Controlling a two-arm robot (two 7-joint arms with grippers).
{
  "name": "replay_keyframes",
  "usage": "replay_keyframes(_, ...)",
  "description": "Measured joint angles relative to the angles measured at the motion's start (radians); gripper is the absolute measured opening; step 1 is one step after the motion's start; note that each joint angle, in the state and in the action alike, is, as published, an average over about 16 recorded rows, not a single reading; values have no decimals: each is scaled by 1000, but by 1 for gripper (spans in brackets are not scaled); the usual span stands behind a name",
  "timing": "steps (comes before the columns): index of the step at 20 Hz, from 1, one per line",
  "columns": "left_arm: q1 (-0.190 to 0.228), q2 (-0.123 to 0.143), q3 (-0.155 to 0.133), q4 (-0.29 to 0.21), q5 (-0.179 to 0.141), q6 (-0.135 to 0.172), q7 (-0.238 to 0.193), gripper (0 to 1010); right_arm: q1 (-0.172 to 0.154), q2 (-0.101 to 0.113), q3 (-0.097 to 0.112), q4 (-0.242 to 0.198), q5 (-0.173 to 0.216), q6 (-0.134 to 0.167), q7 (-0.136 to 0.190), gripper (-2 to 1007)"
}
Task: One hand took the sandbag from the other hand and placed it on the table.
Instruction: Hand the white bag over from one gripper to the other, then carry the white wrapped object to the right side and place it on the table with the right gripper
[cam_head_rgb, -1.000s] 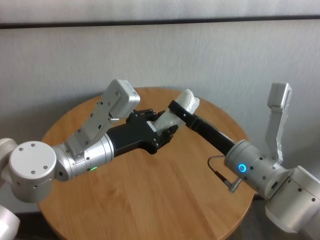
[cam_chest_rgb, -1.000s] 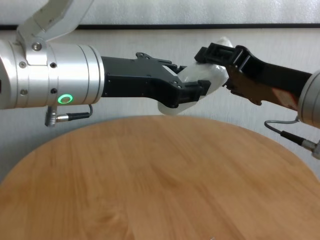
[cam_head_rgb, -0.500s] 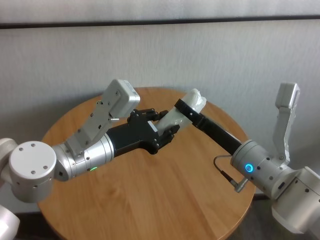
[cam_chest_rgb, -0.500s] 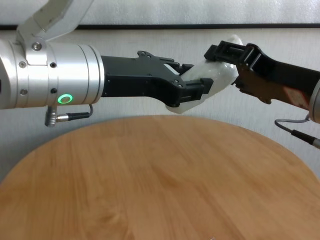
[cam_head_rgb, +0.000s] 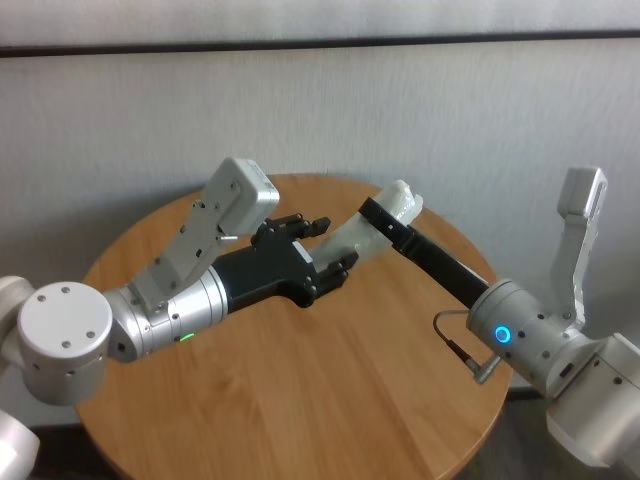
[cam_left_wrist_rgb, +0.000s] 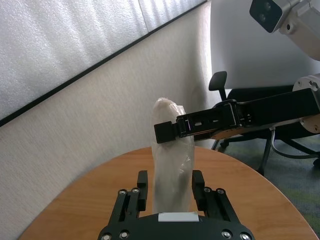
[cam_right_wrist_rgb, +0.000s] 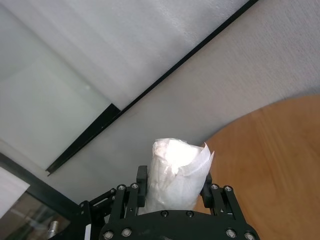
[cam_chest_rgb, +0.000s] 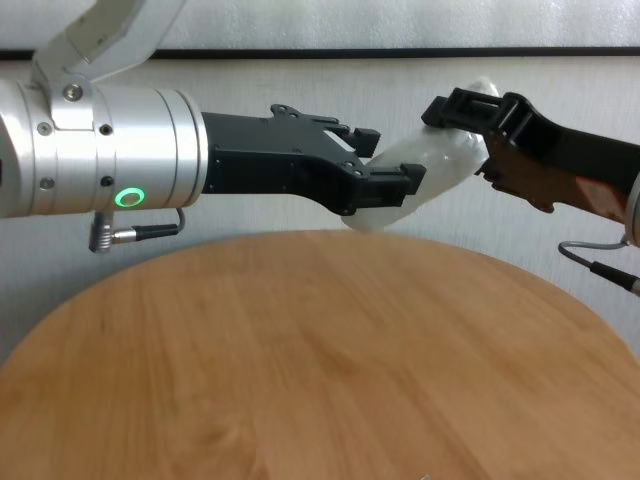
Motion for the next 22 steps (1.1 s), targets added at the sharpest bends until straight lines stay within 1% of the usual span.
replay_keyframes(8,0,0,0,0,0,0,0,815,0,-5,5,8,3,-7,-14,607)
replay_keyframes(12,0,0,0,0,0,0,0,909,0,-8,7,12,2,-10,-16,606)
replay_keyframes(17,0,0,0,0,0,0,1,979,0,-11,10,15,-1,-14,-15,605)
replay_keyframes(22,6,2,-3,-8,1,8,14,1000,-1,-14,12,18,-5,-16,-15,604)
